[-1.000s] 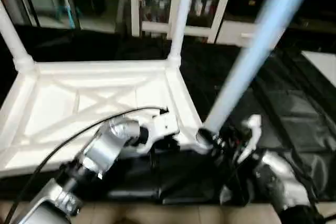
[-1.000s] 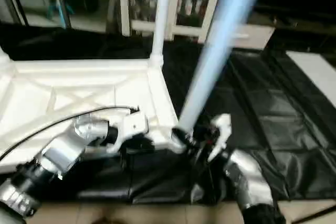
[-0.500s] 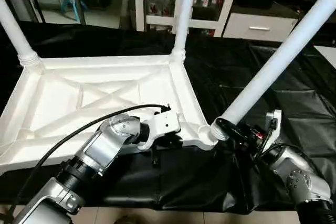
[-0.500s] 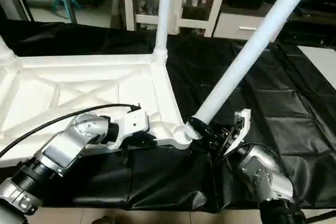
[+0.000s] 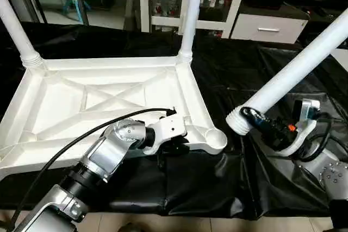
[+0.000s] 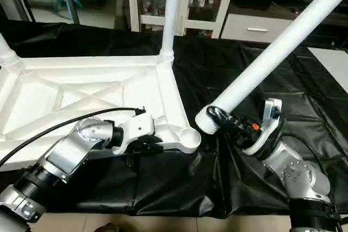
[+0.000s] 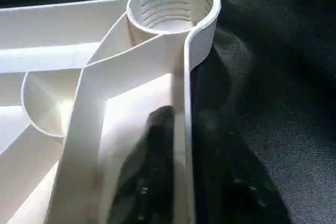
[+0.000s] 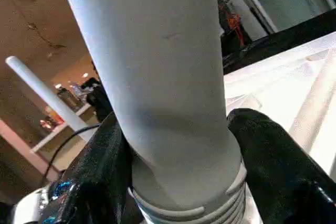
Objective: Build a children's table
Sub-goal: Insert table leg to table base
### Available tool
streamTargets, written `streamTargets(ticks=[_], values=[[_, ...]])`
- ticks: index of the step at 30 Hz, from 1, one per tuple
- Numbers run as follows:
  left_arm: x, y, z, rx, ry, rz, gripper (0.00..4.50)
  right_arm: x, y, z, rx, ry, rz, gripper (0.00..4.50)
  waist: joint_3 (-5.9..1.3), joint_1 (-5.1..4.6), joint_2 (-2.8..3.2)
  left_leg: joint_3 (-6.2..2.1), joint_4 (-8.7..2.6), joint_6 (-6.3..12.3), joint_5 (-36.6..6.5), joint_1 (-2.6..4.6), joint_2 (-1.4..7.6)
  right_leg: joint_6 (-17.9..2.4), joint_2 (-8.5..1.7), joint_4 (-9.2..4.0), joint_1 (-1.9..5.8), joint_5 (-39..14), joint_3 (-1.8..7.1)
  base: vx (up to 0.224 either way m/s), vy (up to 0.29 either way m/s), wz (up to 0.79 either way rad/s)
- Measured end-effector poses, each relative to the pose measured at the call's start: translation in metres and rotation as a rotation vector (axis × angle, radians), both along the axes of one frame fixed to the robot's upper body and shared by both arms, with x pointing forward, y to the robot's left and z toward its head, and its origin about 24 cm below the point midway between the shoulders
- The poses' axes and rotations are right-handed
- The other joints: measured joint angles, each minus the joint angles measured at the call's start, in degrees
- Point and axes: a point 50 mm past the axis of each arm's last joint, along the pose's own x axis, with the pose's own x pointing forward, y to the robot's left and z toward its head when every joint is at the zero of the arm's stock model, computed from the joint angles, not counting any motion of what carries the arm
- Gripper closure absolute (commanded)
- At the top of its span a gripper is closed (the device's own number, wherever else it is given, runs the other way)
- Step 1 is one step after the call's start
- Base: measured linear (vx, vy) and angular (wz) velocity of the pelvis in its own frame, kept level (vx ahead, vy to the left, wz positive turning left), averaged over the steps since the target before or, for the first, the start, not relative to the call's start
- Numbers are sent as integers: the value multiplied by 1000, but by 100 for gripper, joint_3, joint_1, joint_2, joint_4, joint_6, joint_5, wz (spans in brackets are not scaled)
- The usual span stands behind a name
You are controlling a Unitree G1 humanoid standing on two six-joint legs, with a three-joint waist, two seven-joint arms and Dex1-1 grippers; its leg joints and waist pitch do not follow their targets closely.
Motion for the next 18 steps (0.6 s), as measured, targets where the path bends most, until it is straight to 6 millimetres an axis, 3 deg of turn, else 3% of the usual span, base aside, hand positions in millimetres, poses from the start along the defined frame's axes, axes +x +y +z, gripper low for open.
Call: streamTargets(ticks=[5, 9, 14, 18], values=[[5, 3, 6, -73, 5, 45, 293, 4, 2, -1, -94, -12, -32, 194, 2, 7, -4, 1, 7, 5, 8, -21, 0, 0, 0, 11, -25, 0, 0, 0, 0, 0], [17, 13, 35, -279, -42, 90, 287, 26, 6, -4, -363, -57, -178, 194, 8, -17, -15, -1, 10, -18, 21, -23, 0, -4, -1, 44, -42, 3, 0, 0, 0, 0], [20, 17, 60, -530, 25, 96, 287, 22, 22, -13, -490, -79, -82, 194, 12, 23, -17, -1, 9, -20, 23, -22, 2, -5, -1, 49, -42, 1, -2, 0, 0, 0], [14, 4, 78, -777, 165, 39, 287, 20, 37, -8, -549, -143, -4, 194, 16, 24, -24, -1, 22, -14, 20, -26, 2, -7, -3, 54, -41, 2, 0, 0, 0, 0]])
